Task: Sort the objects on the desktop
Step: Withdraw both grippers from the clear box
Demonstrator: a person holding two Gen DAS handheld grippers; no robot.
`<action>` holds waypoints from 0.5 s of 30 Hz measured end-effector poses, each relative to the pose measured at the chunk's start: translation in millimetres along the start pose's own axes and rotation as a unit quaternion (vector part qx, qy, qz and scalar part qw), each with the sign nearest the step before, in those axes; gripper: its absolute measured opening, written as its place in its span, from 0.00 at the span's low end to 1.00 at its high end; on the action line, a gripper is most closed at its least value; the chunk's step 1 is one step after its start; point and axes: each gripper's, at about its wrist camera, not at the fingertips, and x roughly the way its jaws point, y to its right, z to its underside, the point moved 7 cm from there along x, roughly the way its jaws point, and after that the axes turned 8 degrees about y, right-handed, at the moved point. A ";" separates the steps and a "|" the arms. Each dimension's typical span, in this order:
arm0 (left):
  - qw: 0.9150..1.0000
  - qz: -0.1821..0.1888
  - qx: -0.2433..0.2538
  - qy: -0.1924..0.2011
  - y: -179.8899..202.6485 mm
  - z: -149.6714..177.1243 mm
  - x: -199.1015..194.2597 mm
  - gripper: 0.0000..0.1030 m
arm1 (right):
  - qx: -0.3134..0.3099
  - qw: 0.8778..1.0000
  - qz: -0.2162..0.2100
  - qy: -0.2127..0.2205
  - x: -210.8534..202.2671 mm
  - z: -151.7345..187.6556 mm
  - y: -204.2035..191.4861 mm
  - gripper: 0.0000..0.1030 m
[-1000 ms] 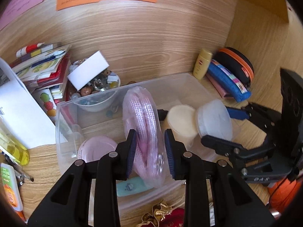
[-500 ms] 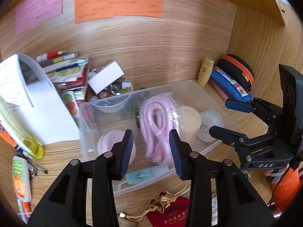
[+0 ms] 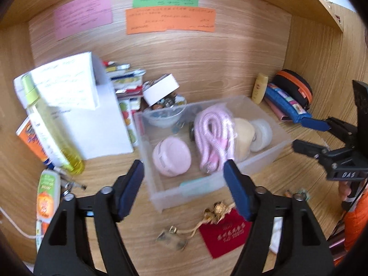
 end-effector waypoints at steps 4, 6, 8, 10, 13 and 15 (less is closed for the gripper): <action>1.000 -0.013 0.000 -0.014 -8.3 18.5 -6.2 0.74 | 0.000 1.000 0.011 -0.010 -8.3 12.8 4.5 0.75; 0.999 -0.021 -0.001 -0.026 -14.4 30.2 -7.4 0.75 | 0.006 1.000 0.017 -0.017 -11.9 21.8 8.1 0.75; 0.999 -0.022 -0.006 -0.040 -20.2 42.2 -7.2 0.75 | 0.016 0.999 0.021 -0.026 -13.9 31.3 12.4 0.75; 0.998 -0.024 -0.013 -0.054 -26.2 54.7 -6.8 0.75 | 0.025 0.999 0.031 -0.036 -15.6 44.4 17.4 0.75; 0.996 -0.022 -0.025 -0.078 -33.4 74.7 -4.4 0.75 | 0.038 0.997 0.041 -0.053 -16.4 62.3 24.0 0.75; 0.995 -0.017 -0.033 -0.096 -35.8 88.9 -1.1 0.75 | 0.049 0.996 0.047 -0.066 -17.0 75.0 28.8 0.75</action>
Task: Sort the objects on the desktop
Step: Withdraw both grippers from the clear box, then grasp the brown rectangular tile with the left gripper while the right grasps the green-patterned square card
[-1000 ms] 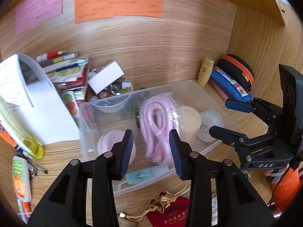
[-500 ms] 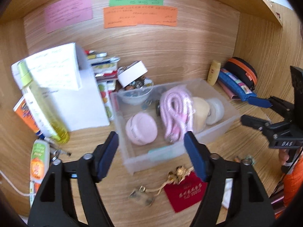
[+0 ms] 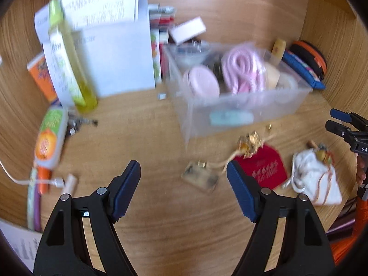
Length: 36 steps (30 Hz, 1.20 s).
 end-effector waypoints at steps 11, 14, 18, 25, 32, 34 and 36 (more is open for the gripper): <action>0.999 -0.005 0.032 -0.022 13.4 20.2 21.2 0.75 | 0.008 0.999 0.006 -0.042 -4.1 36.9 6.5 0.75; 0.999 -0.006 0.033 -0.026 14.3 18.9 26.6 0.75 | -0.001 0.999 0.009 -0.046 -1.7 40.9 4.2 0.75; 0.999 -0.006 0.016 -0.039 9.5 17.0 35.5 0.75 | -0.001 0.999 0.008 -0.054 4.6 43.9 4.6 0.75; 0.999 -0.022 -0.003 -0.035 -5.5 16.9 36.7 0.75 | 0.015 0.998 0.028 -0.054 5.5 38.7 25.6 0.75; 0.999 -0.019 0.014 -0.027 -0.9 17.3 36.9 0.64 | 0.000 0.998 0.019 -0.060 10.9 41.2 17.3 0.58; 0.999 -0.015 0.019 -0.023 2.3 16.7 36.7 0.55 | -0.012 0.998 0.022 -0.059 11.4 41.3 12.2 0.50; 0.999 -0.013 0.025 -0.018 4.3 16.5 36.3 0.48 | -0.018 0.998 0.020 -0.059 11.6 41.6 9.3 0.45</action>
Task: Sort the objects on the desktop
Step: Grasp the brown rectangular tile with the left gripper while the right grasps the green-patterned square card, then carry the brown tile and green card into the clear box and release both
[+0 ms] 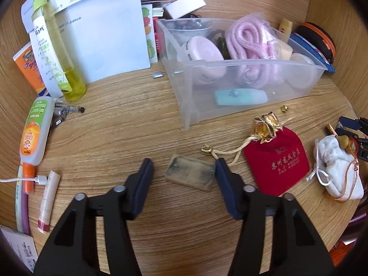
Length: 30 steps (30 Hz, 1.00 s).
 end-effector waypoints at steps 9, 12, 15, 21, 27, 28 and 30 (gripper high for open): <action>1.000 -0.024 0.009 0.015 -2.3 0.7 -5.8 0.40 | 0.015 1.000 0.008 0.005 -0.5 -1.6 4.8 0.22; 0.999 -0.027 0.005 0.025 -3.3 -2.3 -9.7 0.40 | 0.018 1.000 0.011 0.014 -3.9 -5.4 7.5 0.22; 0.999 -0.022 -0.009 0.035 -6.3 -6.9 -15.1 0.40 | 0.018 1.000 0.009 0.024 -8.3 -13.9 8.0 0.22; 0.997 -0.018 -0.020 0.067 -7.8 -22.9 -32.1 0.40 | -0.009 0.999 0.006 0.042 -14.4 -32.5 2.2 0.22; 0.995 -0.023 -0.016 0.096 -10.9 -41.4 -47.4 0.40 | -0.030 0.997 0.002 0.066 -21.9 -55.3 -7.0 0.22; 0.994 -0.023 -0.018 0.101 -11.8 -44.2 -50.4 0.40 | -0.032 0.997 0.000 0.069 -22.5 -58.2 -9.1 0.22; 0.993 -0.015 -0.020 0.113 -11.9 -51.1 -55.8 0.40 | -0.038 0.996 -0.007 0.077 -23.5 -66.0 -15.2 0.22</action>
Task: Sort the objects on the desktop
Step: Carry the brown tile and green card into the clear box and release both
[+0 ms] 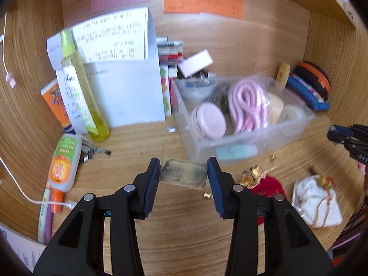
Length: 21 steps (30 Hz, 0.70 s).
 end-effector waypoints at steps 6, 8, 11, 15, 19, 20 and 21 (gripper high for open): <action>1.000 0.009 0.004 0.010 3.5 -12.5 1.3 0.40 | -0.021 0.999 -0.022 0.035 0.7 -30.0 -19.3 0.22; 1.000 0.012 0.006 0.011 5.9 -15.7 2.4 0.40 | -0.027 0.998 -0.028 0.044 2.4 -39.4 -25.3 0.22; 1.000 0.019 0.008 0.018 10.0 -22.4 3.6 0.40 | -0.033 0.997 -0.039 0.053 7.9 -52.9 -33.8 0.22; 0.999 0.034 0.007 0.029 16.4 -34.4 6.8 0.41 | -0.036 0.996 -0.052 0.057 18.4 -64.6 -42.1 0.22; 0.998 0.045 0.010 0.033 24.2 -43.7 16.6 0.41 | -0.036 0.996 -0.062 0.050 33.6 -69.0 -46.5 0.22; 0.998 0.049 0.008 0.032 26.4 -45.4 21.3 0.40 | -0.035 0.996 -0.063 0.047 36.9 -69.0 -46.4 0.22; 0.998 0.052 0.007 0.031 27.7 -46.2 24.6 0.40 | -0.033 0.996 -0.064 0.044 41.7 -69.3 -46.2 0.22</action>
